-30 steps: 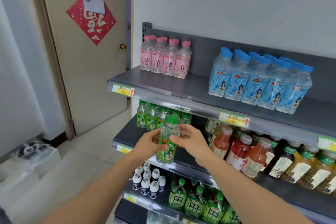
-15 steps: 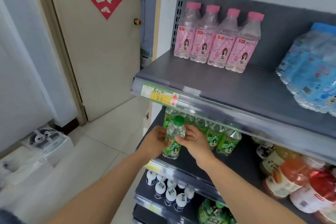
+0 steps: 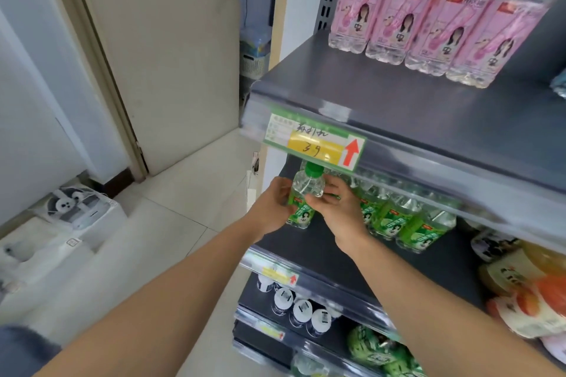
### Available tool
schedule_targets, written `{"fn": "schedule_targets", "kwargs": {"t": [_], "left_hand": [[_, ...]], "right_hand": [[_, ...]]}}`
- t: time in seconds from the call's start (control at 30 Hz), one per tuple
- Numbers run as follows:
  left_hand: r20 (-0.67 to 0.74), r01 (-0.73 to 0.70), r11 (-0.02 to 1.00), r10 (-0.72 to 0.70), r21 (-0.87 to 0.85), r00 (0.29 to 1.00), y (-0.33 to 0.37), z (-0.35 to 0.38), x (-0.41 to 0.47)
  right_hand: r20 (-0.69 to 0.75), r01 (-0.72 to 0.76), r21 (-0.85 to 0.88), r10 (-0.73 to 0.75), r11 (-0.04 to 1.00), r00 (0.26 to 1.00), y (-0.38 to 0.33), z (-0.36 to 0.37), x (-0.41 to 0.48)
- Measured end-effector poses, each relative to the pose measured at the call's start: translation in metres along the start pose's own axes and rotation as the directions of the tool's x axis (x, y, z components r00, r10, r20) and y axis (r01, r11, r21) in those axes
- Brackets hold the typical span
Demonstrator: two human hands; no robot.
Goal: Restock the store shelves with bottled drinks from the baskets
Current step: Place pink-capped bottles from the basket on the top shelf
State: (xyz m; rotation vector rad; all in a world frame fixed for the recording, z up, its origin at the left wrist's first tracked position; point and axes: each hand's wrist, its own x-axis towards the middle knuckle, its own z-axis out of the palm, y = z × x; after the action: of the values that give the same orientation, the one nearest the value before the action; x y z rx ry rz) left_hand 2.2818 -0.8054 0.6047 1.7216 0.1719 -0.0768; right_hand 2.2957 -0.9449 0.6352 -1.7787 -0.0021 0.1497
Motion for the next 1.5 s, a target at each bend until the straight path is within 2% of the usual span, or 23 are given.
{"fn": "schedule_targets", "kwargs": {"t": [0.17,0.57,0.67,0.87,1.07,1.17,1.33,1.5], "left_hand": [[0.003,-0.011,1.0,0.011,0.0,1.0,-0.003,0.0,0.0],[0.004,-0.005,0.999,0.005,0.033,1.0,0.001,0.005,-0.003],[0.002,0.013,0.993,-0.013,0.12,1.0,0.003,0.005,-0.004],[-0.116,0.073,0.952,-0.04,0.296,0.992,0.011,0.014,-0.021],[-0.228,0.181,0.834,-0.069,0.52,0.971,0.022,0.045,-0.064],[-0.188,0.173,0.804,-0.078,0.569,0.979,0.023,0.072,-0.093],[-0.048,0.048,0.736,-0.021,0.675,0.999,0.021,0.138,-0.155],[0.071,-0.043,0.714,-0.01,0.699,0.997,0.025,0.223,-0.221]], "right_hand": [[-0.087,0.035,-0.029,-0.038,0.999,0.995,0.007,0.004,0.0],[-0.098,-0.05,-0.096,0.041,0.994,0.994,0.019,0.003,0.0],[-0.057,-0.058,-0.123,0.051,0.991,0.997,0.02,-0.002,-0.002],[-0.056,-0.085,-0.274,0.072,0.958,0.996,0.029,-0.035,-0.025],[-0.009,-0.039,-0.481,0.039,0.876,0.999,0.032,-0.093,-0.073],[0.005,-0.045,-0.571,0.058,0.82,0.998,0.04,-0.133,-0.11],[-0.019,-0.08,-0.626,0.087,0.776,0.996,0.06,-0.213,-0.189],[-0.074,-0.148,-0.682,0.135,0.716,0.988,0.078,-0.292,-0.268]]}}
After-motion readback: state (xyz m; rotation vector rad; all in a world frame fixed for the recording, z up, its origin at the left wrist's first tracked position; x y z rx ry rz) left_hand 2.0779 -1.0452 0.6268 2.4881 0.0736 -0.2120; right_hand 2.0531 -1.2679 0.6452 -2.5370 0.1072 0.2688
